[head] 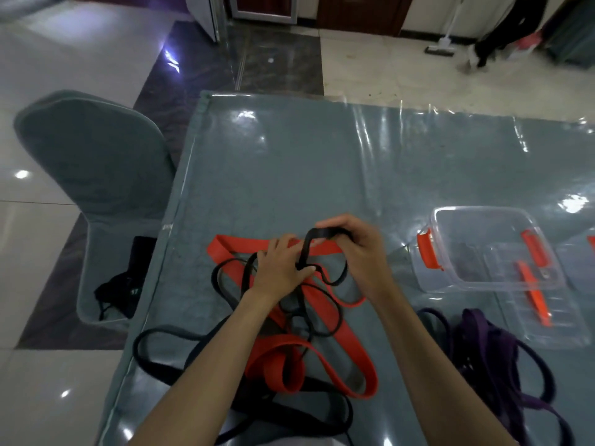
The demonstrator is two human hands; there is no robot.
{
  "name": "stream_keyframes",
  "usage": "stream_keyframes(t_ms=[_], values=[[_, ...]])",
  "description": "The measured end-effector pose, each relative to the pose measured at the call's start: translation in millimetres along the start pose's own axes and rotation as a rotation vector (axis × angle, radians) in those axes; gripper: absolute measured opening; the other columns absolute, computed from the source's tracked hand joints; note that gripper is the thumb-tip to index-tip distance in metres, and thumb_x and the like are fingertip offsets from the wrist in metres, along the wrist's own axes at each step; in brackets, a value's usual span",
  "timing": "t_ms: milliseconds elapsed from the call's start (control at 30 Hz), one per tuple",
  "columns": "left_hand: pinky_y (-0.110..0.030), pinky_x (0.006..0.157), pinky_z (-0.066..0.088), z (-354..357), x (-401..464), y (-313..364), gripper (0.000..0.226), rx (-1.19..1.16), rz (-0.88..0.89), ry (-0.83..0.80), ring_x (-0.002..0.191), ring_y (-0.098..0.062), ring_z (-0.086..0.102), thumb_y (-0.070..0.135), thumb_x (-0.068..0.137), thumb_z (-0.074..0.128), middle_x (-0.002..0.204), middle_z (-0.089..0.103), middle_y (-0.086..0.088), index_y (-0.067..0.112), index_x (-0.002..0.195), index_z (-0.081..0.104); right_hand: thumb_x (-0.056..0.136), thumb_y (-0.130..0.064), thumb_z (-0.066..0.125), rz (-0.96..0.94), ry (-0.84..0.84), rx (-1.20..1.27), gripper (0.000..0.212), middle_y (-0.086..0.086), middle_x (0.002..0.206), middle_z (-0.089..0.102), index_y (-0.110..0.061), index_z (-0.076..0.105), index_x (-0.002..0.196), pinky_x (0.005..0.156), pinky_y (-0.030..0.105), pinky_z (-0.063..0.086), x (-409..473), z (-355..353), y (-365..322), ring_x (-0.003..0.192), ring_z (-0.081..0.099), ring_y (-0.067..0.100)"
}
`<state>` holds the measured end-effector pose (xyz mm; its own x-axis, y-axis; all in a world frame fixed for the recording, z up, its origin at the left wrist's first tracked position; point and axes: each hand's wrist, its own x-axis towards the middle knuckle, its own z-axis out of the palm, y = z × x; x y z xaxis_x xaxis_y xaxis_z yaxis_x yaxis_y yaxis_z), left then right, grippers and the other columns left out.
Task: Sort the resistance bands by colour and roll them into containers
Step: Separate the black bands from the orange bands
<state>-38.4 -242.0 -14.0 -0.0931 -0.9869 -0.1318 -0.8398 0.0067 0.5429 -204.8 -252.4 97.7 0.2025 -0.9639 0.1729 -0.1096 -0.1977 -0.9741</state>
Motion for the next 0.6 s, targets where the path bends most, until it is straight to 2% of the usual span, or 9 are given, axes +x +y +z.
stream_keyframes(t_ms=[67, 133, 233, 300, 367, 433, 500, 600], values=[[-0.052, 0.095, 0.051, 2.3, -1.2, -11.3, 0.040, -0.177, 0.072, 0.010, 0.122, -0.022, 0.060, 0.066, 0.081, 0.060, 0.123, 0.063, 0.010, 0.040, 0.108, 0.073, 0.083, 0.030, 0.042, -0.001, -0.004, 0.092, 0.055, -0.007, 0.087, 0.076, -0.013, 0.074, 0.098, 0.081, 0.019, 0.055, -3.5, 2.1, -11.1, 0.085, 0.075, 0.008], [-0.049, 0.090, 0.054, 0.1, -8.3, -21.2, 0.033, -0.282, 0.112, 0.021, 0.105, -0.015, 0.068, 0.063, 0.083, 0.063, 0.105, 0.070, 0.014, 0.034, 0.094, 0.074, 0.085, 0.029, 0.045, 0.004, 0.034, 0.210, 0.051, -0.001, 0.089, 0.076, -0.011, 0.075, 0.100, 0.083, 0.023, 0.057, -8.9, -1.2, -20.0, 0.086, 0.077, 0.015], [-0.036, 0.087, 0.056, -20.9, -28.9, -26.7, 0.027, -0.344, 0.081, -0.062, 0.091, -0.003, 0.071, 0.054, 0.084, 0.077, 0.092, 0.075, 0.015, 0.029, 0.093, 0.070, 0.084, 0.027, 0.050, 0.026, 0.165, 0.348, 0.050, 0.004, 0.087, 0.074, -0.012, 0.078, 0.097, 0.085, 0.026, 0.057, -19.1, -14.3, -25.9, 0.087, 0.074, 0.017], [-0.028, 0.079, 0.054, -31.6, -42.0, -35.6, 0.026, -0.305, 0.096, -0.154, 0.083, -0.004, 0.067, 0.037, 0.082, 0.087, 0.088, 0.072, 0.012, 0.028, 0.095, 0.066, 0.081, 0.026, 0.045, 0.088, 0.300, 0.450, 0.055, 0.003, 0.083, 0.073, -0.015, 0.080, 0.089, 0.084, 0.026, 0.057, -28.4, -26.6, -22.3, 0.084, 0.070, 0.015], [-0.031, 0.074, 0.050, -39.5, -53.7, -43.2, 0.029, -0.251, 0.128, -0.210, 0.079, -0.008, 0.063, 0.027, 0.082, 0.088, 0.086, 0.069, 0.009, 0.022, 0.095, 0.063, 0.077, 0.028, 0.035, 0.184, 0.451, 0.501, 0.062, 0.001, 0.075, 0.070, -0.014, 0.079, 0.081, 0.078, 0.024, 0.057, -39.3, -38.7, -10.9, 0.073, 0.067, 0.014], [-0.030, 0.072, 0.046, -44.6, -66.0, -46.6, 0.028, -0.215, 0.136, -0.217, 0.076, -0.007, 0.058, 0.026, 0.085, 0.085, 0.086, 0.065, 0.006, 0.017, 0.091, 0.059, 0.074, 0.028, 0.032, 0.266, 0.520, 0.409, 0.057, -0.001, 0.066, 0.069, -0.009, 0.074, 0.083, 0.069, 0.020, 0.054, -54.5, -48.4, 3.6, 0.062, 0.064, 0.011], [-0.036, 0.076, 0.050, -46.8, -78.0, -48.2, 0.024, -0.202, 0.129, -0.216, 0.081, -0.014, 0.061, 0.029, 0.090, 0.079, 0.090, 0.067, 0.002, 0.015, 0.096, 0.061, 0.073, 0.027, 0.033, 0.347, 0.527, 0.260, 0.050, -0.003, 0.060, 0.069, -0.007, 0.068, 0.084, 0.060, 0.017, 0.050, -71.5, -56.4, 24.5, 0.055, 0.062, 0.007], [-0.043, 0.089, 0.055, -43.4, -95.1, -53.7, 0.029, -0.215, 0.057, -0.169, 0.096, -0.022, 0.069, 0.036, 0.087, 0.067, 0.102, 0.073, 0.000, 0.018, 0.110, 0.067, 0.076, 0.028, 0.041, 0.467, 0.408, -0.037, 0.042, 0.002, 0.063, 0.065, -0.005, 0.066, 0.084, 0.053, 0.013, 0.043, -97.2, -63.5, 59.5, 0.050, 0.056, -0.001]])
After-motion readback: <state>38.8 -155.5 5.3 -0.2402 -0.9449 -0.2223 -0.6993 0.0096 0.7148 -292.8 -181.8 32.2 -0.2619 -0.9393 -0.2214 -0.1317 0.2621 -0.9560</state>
